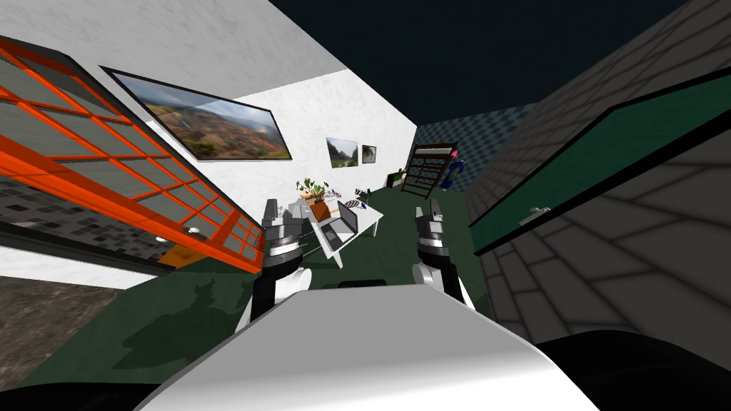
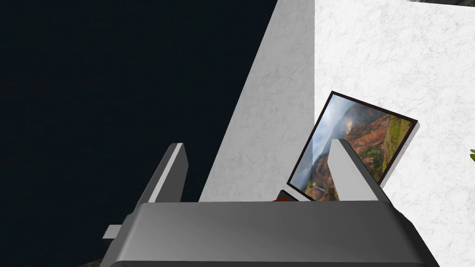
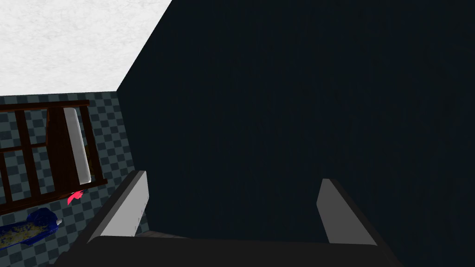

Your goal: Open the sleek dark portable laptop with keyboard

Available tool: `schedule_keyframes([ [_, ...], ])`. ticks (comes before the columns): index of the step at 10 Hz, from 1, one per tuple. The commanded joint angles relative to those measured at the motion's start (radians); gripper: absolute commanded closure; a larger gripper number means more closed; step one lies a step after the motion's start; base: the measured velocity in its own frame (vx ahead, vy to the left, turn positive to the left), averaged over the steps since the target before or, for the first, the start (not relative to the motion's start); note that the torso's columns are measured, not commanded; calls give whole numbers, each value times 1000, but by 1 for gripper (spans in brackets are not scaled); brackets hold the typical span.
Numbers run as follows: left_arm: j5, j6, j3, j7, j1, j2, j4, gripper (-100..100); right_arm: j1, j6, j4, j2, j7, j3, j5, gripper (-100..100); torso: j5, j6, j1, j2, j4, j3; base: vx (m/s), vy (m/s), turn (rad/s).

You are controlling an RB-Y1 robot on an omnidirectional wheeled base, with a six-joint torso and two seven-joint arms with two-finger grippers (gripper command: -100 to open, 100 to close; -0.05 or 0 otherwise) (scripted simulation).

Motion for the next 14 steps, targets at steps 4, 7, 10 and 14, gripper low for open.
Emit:
schedule_keyframes([
  [4,0,0,0,0,0,0,0,0,0,0,0,0,0,0,0,0,0,0,0,248,248,-497,0,0,0],
  [7,0,0,0,0,0,0,0,0,0,0,0,0,0,0,0,0,0,0,0,470,470,-939,0,0,0],
  [10,4,0,7,8,-5,43,13,-100,0,0,0,0,0,0,0,0,0,0,0,691,691,-1382,7,-7,-2],
  [14,26,2,43,48,-31,141,85,-100,0,0,0,0,0,0,0,0,0,0,-1,737,737,-1477,46,-65,-7],
])
